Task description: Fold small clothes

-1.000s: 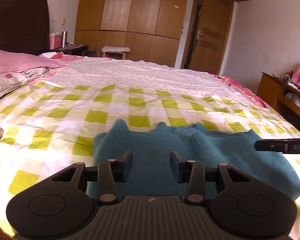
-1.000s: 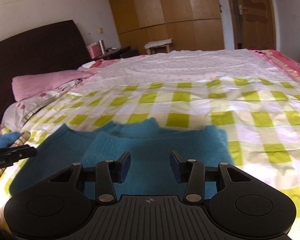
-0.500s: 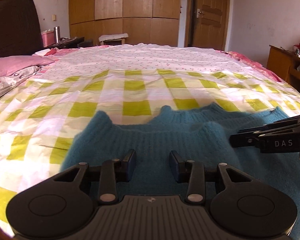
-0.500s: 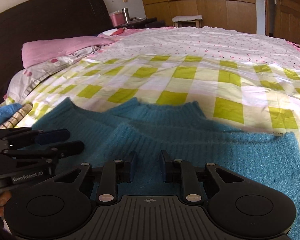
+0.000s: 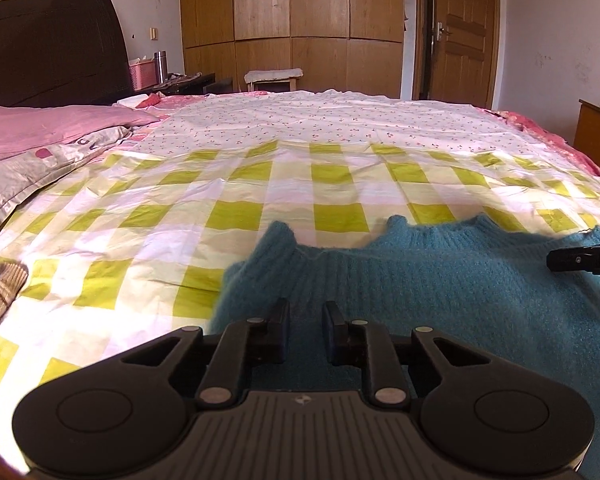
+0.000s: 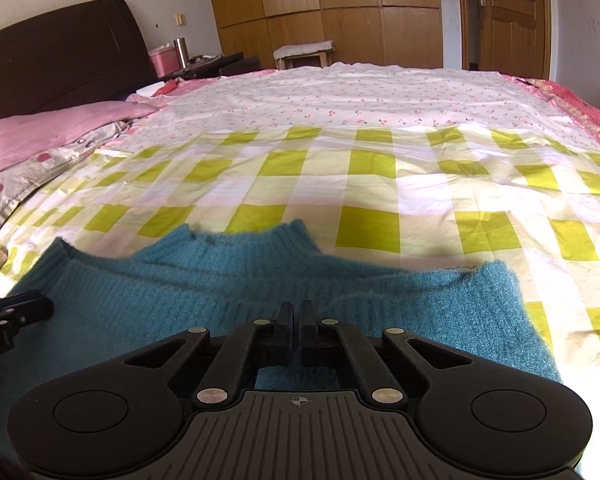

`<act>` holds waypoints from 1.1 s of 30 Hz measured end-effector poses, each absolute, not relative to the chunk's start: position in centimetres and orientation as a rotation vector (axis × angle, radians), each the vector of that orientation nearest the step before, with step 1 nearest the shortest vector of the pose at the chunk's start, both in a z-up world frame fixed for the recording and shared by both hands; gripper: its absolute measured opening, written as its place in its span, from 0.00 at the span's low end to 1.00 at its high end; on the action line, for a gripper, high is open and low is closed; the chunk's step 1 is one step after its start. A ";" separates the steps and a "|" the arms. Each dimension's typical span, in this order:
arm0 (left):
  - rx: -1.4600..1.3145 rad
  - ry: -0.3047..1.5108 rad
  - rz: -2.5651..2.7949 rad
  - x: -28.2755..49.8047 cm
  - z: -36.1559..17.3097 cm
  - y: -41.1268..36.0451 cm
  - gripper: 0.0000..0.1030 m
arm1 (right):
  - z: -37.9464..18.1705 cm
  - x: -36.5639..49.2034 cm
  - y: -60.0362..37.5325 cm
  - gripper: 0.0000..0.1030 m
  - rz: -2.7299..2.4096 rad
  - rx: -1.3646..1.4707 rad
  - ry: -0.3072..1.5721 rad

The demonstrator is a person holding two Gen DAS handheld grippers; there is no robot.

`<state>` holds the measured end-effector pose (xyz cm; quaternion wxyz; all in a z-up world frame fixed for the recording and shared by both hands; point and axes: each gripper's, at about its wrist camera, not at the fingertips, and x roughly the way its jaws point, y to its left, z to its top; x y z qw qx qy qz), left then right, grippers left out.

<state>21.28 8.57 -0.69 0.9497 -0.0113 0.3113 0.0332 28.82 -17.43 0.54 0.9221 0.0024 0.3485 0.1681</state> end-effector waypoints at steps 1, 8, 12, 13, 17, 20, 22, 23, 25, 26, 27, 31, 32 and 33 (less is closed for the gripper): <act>-0.022 0.631 0.067 21.1 -0.6 8.6 0.27 | 0.7 28.4 -17.4 0.12 0.352 -0.001 0.714; 0.005 0.606 0.073 19.1 0.0 8.9 0.27 | -0.2 26.8 -17.7 0.12 0.330 -0.023 0.743; -0.002 0.619 0.078 18.6 -0.1 9.3 0.27 | 0.1 27.0 -17.6 0.13 0.300 0.008 0.754; -0.005 0.616 0.077 18.3 -0.1 9.4 0.27 | 0.5 26.7 -17.4 0.16 0.301 0.002 0.742; -0.019 0.594 0.084 17.3 0.4 9.7 0.27 | 1.4 25.6 -16.8 0.17 0.315 -0.024 0.713; -0.037 0.587 0.090 16.3 0.5 10.4 0.28 | 1.3 25.4 -16.5 0.17 0.317 -0.035 0.729; -0.039 0.591 0.102 15.8 0.4 10.8 0.29 | 1.0 25.4 -16.1 0.17 0.316 -0.035 0.752; -0.038 0.597 0.107 15.7 0.2 10.9 0.30 | 0.8 25.5 -16.0 0.17 0.313 -0.039 0.767; -0.050 0.614 0.116 15.4 -0.2 11.4 0.32 | 0.3 25.6 -15.4 0.18 0.301 -0.064 0.785; -0.060 0.616 0.116 15.2 -0.3 11.6 0.32 | 0.3 25.5 -15.2 0.19 0.295 -0.071 0.782; -0.067 0.615 0.115 15.0 -0.3 11.8 0.32 | 0.5 25.5 -15.0 0.19 0.291 -0.073 0.781; -0.081 0.606 0.113 14.3 -0.3 12.0 0.32 | 1.6 24.7 -14.0 0.21 0.319 -0.074 0.752; -0.089 0.606 0.111 14.2 -0.3 12.1 0.32 | 1.9 24.4 -13.5 0.21 0.334 -0.082 0.743; -0.097 0.605 0.111 14.1 -0.4 12.3 0.32 | 2.2 24.2 -12.9 0.21 0.348 -0.093 0.736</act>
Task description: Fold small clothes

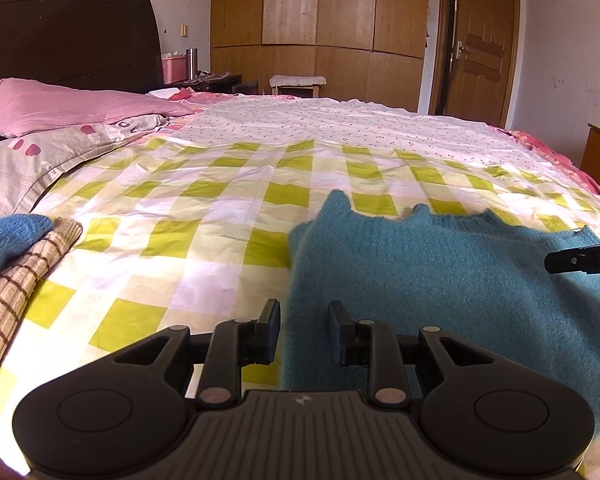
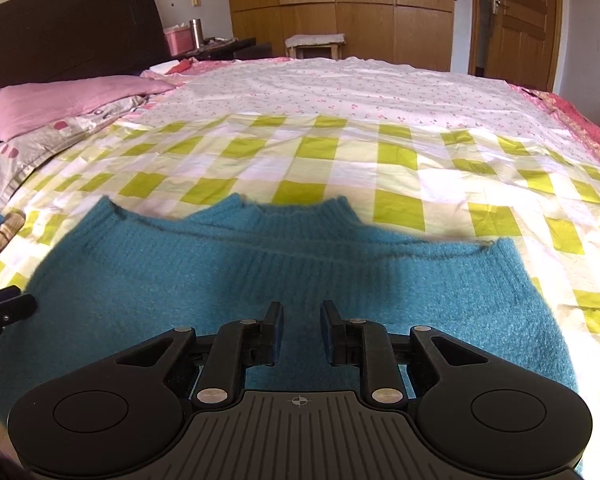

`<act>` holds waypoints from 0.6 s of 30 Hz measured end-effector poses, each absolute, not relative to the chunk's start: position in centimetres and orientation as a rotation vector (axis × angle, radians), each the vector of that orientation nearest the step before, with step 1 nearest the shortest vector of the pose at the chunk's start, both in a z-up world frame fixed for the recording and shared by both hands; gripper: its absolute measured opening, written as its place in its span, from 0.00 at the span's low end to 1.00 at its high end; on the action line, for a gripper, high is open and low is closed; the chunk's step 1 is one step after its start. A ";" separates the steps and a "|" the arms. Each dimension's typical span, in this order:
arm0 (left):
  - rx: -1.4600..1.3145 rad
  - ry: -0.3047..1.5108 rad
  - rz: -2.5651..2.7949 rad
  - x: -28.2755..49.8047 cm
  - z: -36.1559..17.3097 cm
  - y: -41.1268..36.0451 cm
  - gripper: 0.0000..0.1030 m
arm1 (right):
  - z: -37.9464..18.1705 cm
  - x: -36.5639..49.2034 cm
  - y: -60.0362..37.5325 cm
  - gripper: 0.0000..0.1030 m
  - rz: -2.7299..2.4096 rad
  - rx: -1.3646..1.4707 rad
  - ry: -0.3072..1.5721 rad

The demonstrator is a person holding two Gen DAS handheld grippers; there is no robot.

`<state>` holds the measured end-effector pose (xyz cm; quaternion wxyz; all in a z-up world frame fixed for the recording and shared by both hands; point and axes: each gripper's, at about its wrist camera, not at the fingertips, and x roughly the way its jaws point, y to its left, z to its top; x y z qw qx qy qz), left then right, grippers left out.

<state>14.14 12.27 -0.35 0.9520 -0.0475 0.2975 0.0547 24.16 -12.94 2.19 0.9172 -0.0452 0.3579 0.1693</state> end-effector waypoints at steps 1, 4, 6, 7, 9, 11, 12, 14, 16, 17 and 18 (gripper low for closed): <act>-0.107 0.604 0.111 14.0 -0.4 12.5 0.32 | 2.3 24.0 -12.4 0.21 0.363 -0.102 0.736; -0.132 0.603 0.110 13.5 -0.6 12.9 0.33 | 1.8 24.1 -10.6 0.22 0.398 -0.140 0.766; -0.145 0.604 0.109 13.1 -0.8 13.3 0.34 | 0.9 24.3 -9.5 0.23 0.405 -0.182 0.806; -0.149 0.604 0.109 13.0 -0.9 13.4 0.35 | 0.6 24.4 -9.1 0.23 0.398 -0.201 0.808; -0.170 0.599 0.109 12.5 -1.0 13.8 0.37 | 0.8 24.4 -8.7 0.24 0.388 -0.203 0.804; -0.205 0.594 0.105 11.9 -1.1 14.2 0.38 | 1.4 24.4 -8.5 0.24 0.397 -0.179 0.800; -0.226 0.593 0.103 11.7 -1.1 14.5 0.38 | 1.9 24.2 -8.2 0.24 0.414 -0.166 0.792; -0.250 0.588 0.102 11.3 -1.1 14.8 0.40 | 2.8 24.1 -7.2 0.26 0.461 -0.141 0.788; -0.265 0.589 0.101 10.9 -1.1 15.0 0.42 | 3.5 24.1 -5.4 0.33 0.520 -0.120 0.803; -0.271 0.590 0.102 10.7 -1.2 15.1 0.43 | 3.7 24.2 -4.6 0.35 0.540 -0.117 0.806; -0.283 0.594 0.100 10.5 -1.3 15.2 0.44 | 4.0 24.2 -3.2 0.35 0.566 -0.117 0.811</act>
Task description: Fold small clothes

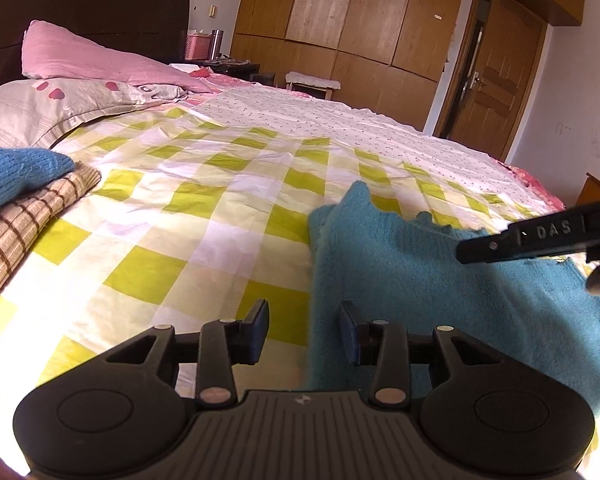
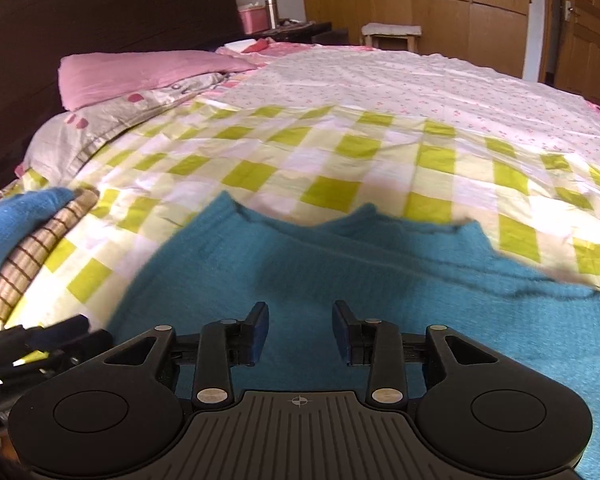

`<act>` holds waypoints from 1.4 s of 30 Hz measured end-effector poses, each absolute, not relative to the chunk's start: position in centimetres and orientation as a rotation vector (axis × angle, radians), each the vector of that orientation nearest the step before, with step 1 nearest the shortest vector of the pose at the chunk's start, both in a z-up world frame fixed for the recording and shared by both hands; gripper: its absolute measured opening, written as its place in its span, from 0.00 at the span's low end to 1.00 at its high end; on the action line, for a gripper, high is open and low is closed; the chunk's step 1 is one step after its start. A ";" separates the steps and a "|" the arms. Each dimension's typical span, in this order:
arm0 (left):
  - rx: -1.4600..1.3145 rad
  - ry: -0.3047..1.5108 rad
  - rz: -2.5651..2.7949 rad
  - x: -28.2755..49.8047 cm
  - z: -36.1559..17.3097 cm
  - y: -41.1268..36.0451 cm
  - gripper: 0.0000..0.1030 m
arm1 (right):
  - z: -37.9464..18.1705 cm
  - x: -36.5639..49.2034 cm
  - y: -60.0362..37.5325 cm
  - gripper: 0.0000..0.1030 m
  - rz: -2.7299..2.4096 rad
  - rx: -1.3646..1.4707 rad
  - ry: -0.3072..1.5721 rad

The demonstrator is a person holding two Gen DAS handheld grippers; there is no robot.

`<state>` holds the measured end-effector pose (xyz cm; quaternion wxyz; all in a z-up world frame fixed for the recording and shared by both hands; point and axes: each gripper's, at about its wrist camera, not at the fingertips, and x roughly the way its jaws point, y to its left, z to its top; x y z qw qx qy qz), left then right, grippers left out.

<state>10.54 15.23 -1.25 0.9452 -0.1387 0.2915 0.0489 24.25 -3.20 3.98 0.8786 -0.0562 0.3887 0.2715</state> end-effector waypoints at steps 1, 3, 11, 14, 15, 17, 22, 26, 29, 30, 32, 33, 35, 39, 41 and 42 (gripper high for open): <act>-0.292 0.598 0.096 10.4 -1.3 15.3 0.45 | 4.2 24.4 -2.0 0.35 0.585 -0.119 0.818; -0.308 0.605 0.086 10.1 -1.6 15.5 0.46 | 4.4 24.8 0.3 0.40 0.623 -0.114 0.840; -0.309 0.606 0.058 9.7 -2.0 15.7 0.47 | 3.4 27.9 7.7 0.54 0.589 -0.174 0.959; -0.304 0.604 0.044 9.7 -2.1 15.7 0.47 | 2.5 28.5 9.9 0.55 0.541 -0.261 0.982; -0.303 0.603 0.040 9.6 -2.1 15.7 0.47 | 2.2 28.5 10.6 0.56 0.523 -0.294 0.993; -0.305 0.604 0.032 9.6 -2.2 15.8 0.47 | 1.4 28.5 11.9 0.64 0.507 -0.357 1.009; -0.307 0.606 0.021 9.7 -2.3 16.0 0.47 | -0.6 27.6 14.5 0.68 0.463 -0.572 0.981; -0.301 0.605 0.020 9.7 -2.2 15.9 0.47 | -2.0 26.6 15.7 0.69 0.439 -0.718 0.933; -0.292 0.603 0.022 9.8 -2.3 15.8 0.48 | -2.0 26.5 15.7 0.67 0.430 -0.733 0.928; -0.291 0.603 0.023 9.8 -2.3 15.7 0.48 | -2.0 26.5 15.7 0.67 0.430 -0.736 0.926; -0.286 0.603 0.024 9.8 -2.3 15.7 0.48 | -2.1 26.4 15.7 0.62 0.425 -0.753 0.913; -0.285 0.602 0.024 9.7 -2.3 15.7 0.48 | -2.1 26.3 15.7 0.59 0.419 -0.766 0.903; -0.287 0.603 0.025 9.8 -2.3 15.7 0.50 | -2.1 26.1 15.6 0.51 0.420 -0.789 0.889; -0.285 0.603 0.029 9.7 -2.3 15.6 0.53 | -2.1 26.0 15.6 0.47 0.422 -0.807 0.879; -0.284 0.604 0.028 9.7 -2.3 15.6 0.54 | -2.1 25.9 15.6 0.46 0.421 -0.815 0.873; -0.283 0.603 0.028 9.8 -2.3 15.6 0.54 | -2.1 25.8 15.5 0.45 0.422 -0.816 0.870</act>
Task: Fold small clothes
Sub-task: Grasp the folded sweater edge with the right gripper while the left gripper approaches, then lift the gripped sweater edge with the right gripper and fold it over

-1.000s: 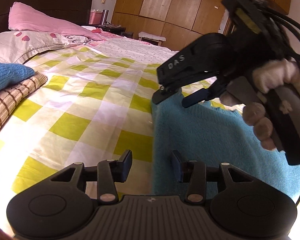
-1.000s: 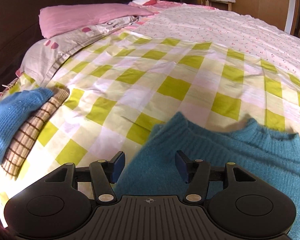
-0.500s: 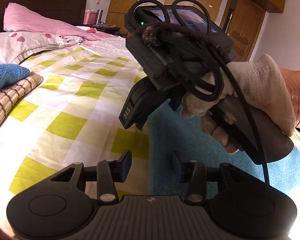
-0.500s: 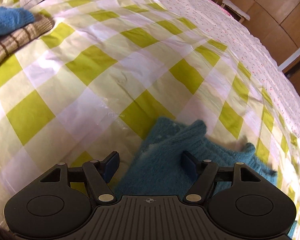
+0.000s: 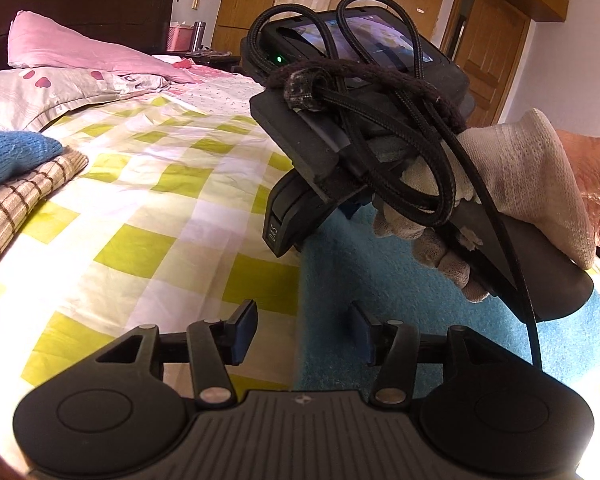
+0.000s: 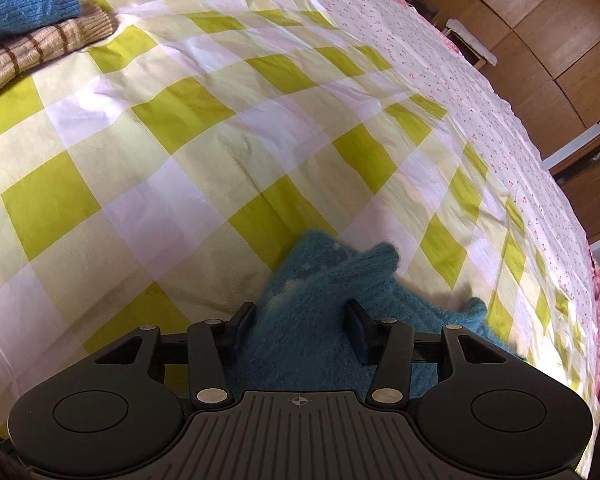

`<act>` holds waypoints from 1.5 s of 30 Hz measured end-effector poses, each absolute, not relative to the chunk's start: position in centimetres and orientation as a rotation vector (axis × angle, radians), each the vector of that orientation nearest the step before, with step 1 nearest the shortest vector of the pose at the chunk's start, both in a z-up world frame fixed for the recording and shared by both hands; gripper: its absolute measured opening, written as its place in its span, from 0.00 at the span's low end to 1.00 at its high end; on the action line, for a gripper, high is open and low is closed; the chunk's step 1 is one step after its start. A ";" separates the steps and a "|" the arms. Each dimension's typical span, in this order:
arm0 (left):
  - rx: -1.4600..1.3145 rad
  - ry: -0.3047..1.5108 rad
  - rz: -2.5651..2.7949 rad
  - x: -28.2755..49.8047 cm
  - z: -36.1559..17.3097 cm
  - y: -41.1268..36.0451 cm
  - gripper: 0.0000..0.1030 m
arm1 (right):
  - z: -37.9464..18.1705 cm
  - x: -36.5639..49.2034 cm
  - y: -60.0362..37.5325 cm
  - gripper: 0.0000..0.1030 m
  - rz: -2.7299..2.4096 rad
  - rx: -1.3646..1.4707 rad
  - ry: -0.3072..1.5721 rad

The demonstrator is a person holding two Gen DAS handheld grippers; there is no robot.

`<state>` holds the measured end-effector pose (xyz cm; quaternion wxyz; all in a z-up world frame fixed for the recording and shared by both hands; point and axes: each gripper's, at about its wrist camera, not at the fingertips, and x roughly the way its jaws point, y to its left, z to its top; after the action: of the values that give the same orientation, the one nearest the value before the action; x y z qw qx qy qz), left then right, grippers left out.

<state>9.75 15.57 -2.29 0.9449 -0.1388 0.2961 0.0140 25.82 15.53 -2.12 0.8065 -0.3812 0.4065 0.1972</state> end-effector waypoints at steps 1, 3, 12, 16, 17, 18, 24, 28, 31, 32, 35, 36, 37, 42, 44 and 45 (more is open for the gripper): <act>-0.281 0.603 0.029 9.8 -2.3 15.6 0.55 | -2.1 25.8 15.4 0.44 0.424 -0.815 0.867; -0.278 0.603 0.030 9.7 -2.3 15.5 0.56 | -1.9 25.8 15.2 0.43 0.427 -0.803 0.866; -0.270 0.604 0.042 9.2 -2.3 14.9 0.68 | -0.5 26.0 13.8 0.33 0.454 -0.712 0.873; -0.251 0.612 0.039 9.0 -2.5 14.2 0.72 | -0.2 25.9 13.4 0.31 0.460 -0.693 0.870; -0.248 0.615 0.037 9.0 -2.6 14.0 0.72 | -0.2 25.9 13.3 0.31 0.462 -0.689 0.869; -0.245 0.618 0.034 9.0 -2.6 13.9 0.72 | -0.1 26.0 13.2 0.31 0.464 -0.684 0.869; -0.244 0.624 0.034 9.3 -2.8 13.7 0.73 | -0.1 26.0 13.0 0.31 0.470 -0.669 0.868; -0.257 0.628 0.033 9.3 -2.8 13.9 0.74 | -0.1 26.1 12.9 0.31 0.471 -0.668 0.867; -0.257 0.629 0.034 9.4 -2.9 14.0 0.74 | -0.1 26.1 12.9 0.31 0.470 -0.668 0.867; -0.257 0.629 0.033 9.4 -2.9 14.0 0.74 | -0.1 26.1 12.9 0.31 0.470 -0.668 0.867; -0.261 0.631 0.033 9.6 -3.0 14.1 0.74 | -0.1 26.1 12.9 0.31 0.471 -0.667 0.867; -0.264 0.633 0.033 9.7 -3.1 14.2 0.74 | -0.1 26.1 12.9 0.31 0.471 -0.668 0.867; -0.266 0.633 0.032 9.7 -3.1 14.2 0.74 | -0.1 26.1 12.8 0.31 0.472 -0.667 0.867; -0.269 0.636 0.034 9.8 -3.2 14.0 0.74 | -0.1 26.1 12.8 0.31 0.475 -0.660 0.867; -0.267 0.638 0.035 9.9 -3.3 13.9 0.75 | 0.0 26.1 12.8 0.31 0.478 -0.654 0.866; -0.266 0.639 0.035 10.0 -3.4 13.9 0.75 | 0.0 26.1 12.8 0.31 0.480 -0.651 0.866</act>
<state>10.02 13.85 -3.40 0.9406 -0.1302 0.3132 0.0172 26.12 12.76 0.01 0.8296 -0.3068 0.4081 0.2260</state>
